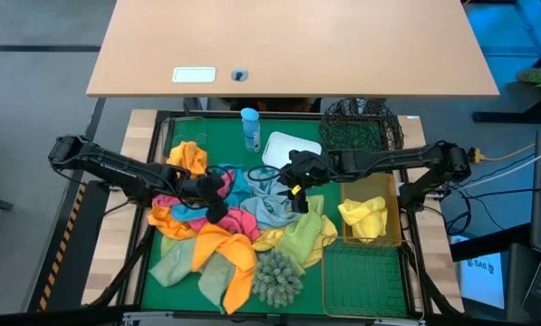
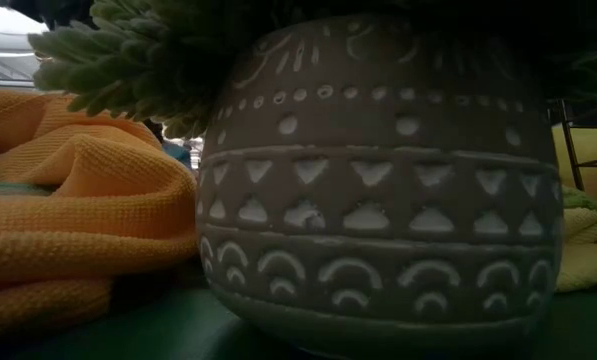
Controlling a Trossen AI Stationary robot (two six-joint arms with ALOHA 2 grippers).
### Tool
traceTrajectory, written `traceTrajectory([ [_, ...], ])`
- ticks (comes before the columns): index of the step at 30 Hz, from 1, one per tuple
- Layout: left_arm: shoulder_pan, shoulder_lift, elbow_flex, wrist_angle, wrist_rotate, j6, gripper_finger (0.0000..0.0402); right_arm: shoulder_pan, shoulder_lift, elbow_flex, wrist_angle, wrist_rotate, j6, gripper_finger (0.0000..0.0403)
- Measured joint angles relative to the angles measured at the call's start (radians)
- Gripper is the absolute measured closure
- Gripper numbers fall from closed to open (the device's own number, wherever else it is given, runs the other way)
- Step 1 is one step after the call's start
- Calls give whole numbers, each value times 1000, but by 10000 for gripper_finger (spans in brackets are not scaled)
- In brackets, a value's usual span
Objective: Sort microfiber towel by color & place in baskets
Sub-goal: Put the blue microfiber towel into the circular wire basket
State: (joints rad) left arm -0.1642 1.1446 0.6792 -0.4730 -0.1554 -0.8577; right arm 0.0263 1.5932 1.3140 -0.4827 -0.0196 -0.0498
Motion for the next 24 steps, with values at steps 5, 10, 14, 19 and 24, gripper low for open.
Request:
traceTrajectory([
  [5, 0, 0, 0, 35, -24, 1, 394, 0, 0, 0, 55, 0, 0, 210],
  [10, 0, 0, 0, 96, -37, 4, 397, 0, 0, 0, 115, 0, 0, 210],
  [14, 0, 0, 0, 218, -37, 58, 398, 0, 7, 0, 172, -23, 0, 210],
  [19, 0, 0, 0, 348, -62, 132, 399, 0, 30, 0, 262, -103, 1, 210],
  [24, 1, 0, 0, 459, -72, 194, 400, 0, 72, 0, 359, -123, 0, 210],
])
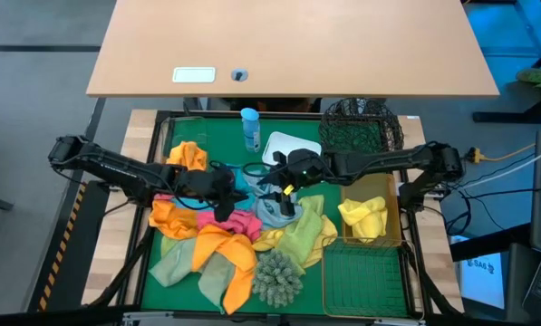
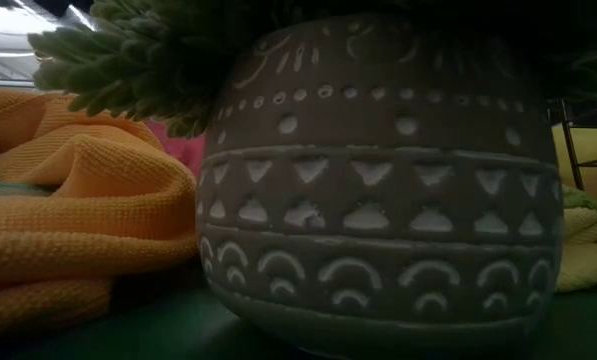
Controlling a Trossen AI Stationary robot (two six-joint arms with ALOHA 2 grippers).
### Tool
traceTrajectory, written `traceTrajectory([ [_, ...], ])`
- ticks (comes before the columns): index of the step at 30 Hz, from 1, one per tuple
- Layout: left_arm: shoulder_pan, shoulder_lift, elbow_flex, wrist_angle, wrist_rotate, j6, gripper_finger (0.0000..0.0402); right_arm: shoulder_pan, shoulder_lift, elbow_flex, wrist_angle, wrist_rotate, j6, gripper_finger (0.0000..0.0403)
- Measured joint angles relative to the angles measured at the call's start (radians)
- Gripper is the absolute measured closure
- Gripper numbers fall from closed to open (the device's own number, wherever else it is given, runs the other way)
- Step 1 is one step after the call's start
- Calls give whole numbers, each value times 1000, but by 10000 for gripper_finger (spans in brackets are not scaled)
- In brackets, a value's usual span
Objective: Sort microfiber towel by color & place in baskets
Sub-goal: Put the blue microfiber towel into the circular wire basket
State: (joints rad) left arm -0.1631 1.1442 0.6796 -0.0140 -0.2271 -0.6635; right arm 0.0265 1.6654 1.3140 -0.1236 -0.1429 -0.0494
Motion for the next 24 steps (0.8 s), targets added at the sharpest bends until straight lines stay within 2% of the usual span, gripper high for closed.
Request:
traceTrajectory([
  [5, 2, 0, 0, 92, -28, 64, 401, 0, 44, 0, 67, -8, 1, 210],
  [19, 2, 0, 0, 233, -100, 200, 401, 0, 86, 0, 74, -79, 49, 211],
  [22, 2, 0, 0, 250, -99, 204, 401, 0, 86, 0, 73, -79, 49, 230],
  [24, 2, 0, 0, 254, -99, 205, 401, 0, 86, 0, 73, -79, 49, 256],
])
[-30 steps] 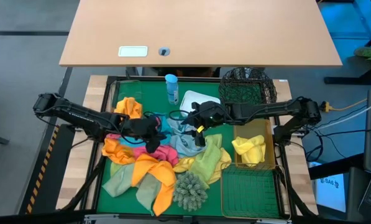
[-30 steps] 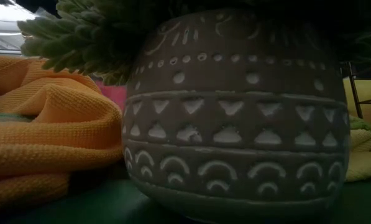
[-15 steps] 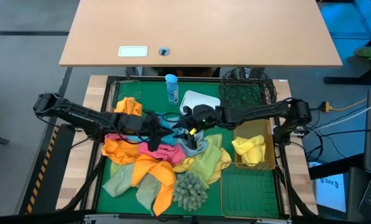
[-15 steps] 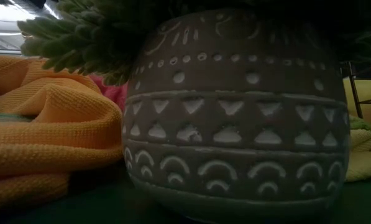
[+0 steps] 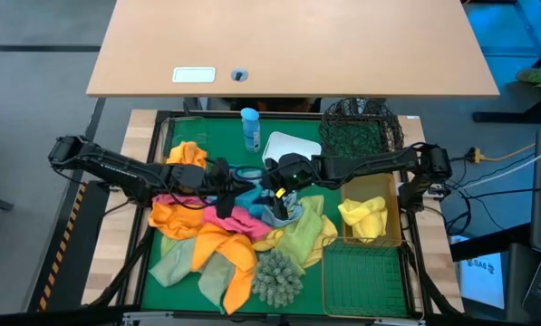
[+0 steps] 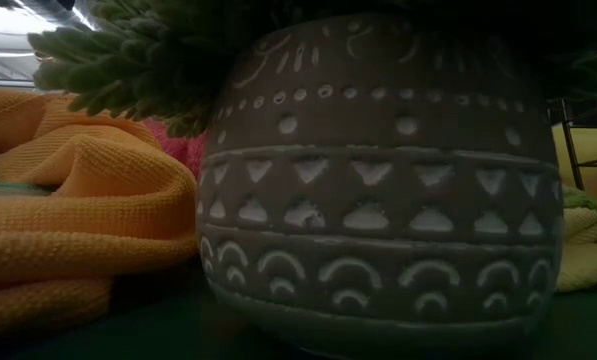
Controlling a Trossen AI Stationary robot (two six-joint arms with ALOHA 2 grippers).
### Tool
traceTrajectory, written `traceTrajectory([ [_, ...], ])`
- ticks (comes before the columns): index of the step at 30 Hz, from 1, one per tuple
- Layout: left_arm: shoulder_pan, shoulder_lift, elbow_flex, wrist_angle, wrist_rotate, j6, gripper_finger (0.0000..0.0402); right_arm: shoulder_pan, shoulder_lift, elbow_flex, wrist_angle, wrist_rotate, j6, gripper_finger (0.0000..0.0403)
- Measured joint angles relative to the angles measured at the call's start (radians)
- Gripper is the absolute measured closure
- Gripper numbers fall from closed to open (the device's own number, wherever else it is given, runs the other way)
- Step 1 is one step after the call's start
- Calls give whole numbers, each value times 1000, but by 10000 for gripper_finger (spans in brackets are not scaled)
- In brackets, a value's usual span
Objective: Sort microfiber towel by color & place in baskets
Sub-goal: Put the blue microfiber towel into the circular wire basket
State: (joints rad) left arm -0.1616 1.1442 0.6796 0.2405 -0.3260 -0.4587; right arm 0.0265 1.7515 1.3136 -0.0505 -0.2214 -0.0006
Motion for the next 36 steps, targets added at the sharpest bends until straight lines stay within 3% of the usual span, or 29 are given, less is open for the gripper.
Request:
traceTrajectory([
  [6, 0, 0, 0, 0, 2, 0, 401, 0, 0, 0, 2, 0, 0, 373],
  [8, 0, 0, 0, 0, 2, 0, 401, 0, 0, 0, 4, 0, -1, 392],
  [13, 0, 0, 0, 1, 2, -1, 387, 0, 0, 0, 4, 0, 0, 371],
  [19, 0, 0, 0, 2, -6, 0, 349, -1, 0, 0, -20, 0, -6, 396],
  [23, 0, 0, 0, 1, -7, -1, 321, -1, -16, 2, -45, 0, -7, 388],
  [36, 0, 0, 1, -22, -7, -1, 272, -1, -226, 3, -308, 44, -8, 395],
])
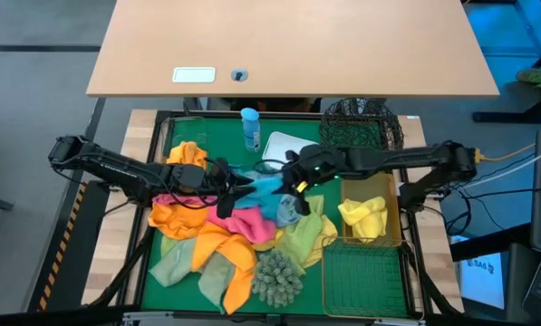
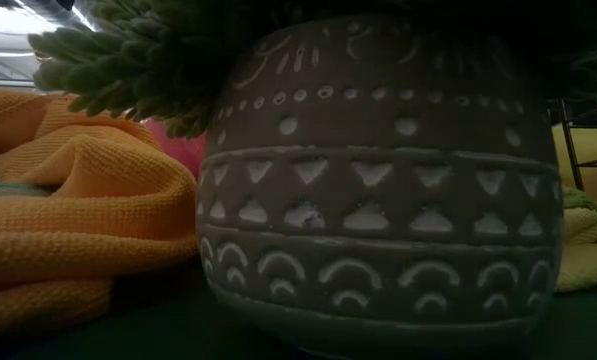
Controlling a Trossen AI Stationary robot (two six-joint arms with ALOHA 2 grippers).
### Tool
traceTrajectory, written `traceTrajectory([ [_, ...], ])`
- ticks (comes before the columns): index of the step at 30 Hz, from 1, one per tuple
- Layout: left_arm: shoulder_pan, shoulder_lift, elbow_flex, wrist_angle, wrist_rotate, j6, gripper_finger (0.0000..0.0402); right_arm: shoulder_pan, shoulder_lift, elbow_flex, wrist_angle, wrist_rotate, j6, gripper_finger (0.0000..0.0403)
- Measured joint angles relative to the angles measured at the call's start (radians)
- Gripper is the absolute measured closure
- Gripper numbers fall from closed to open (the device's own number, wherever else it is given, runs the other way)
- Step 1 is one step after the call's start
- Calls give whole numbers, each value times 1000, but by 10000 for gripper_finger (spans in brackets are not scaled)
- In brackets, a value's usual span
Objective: Sort microfiber towel by color & place in baskets
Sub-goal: Put the blue microfiber towel into the circular wire basket
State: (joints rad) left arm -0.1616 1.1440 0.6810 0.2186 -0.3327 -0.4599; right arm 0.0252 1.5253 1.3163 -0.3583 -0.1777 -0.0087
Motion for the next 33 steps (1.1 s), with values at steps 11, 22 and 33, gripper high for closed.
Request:
traceTrajectory([
  [11, 0, 0, 0, -8, 1, 0, 271, 0, -200, 0, -64, 126, 2, 398],
  [22, 0, 0, 0, -9, 1, 0, 271, 0, -341, 0, -64, 266, 3, 395],
  [33, 0, 0, 0, -9, 1, 0, 271, 0, -474, 0, -193, 563, 0, 394],
])
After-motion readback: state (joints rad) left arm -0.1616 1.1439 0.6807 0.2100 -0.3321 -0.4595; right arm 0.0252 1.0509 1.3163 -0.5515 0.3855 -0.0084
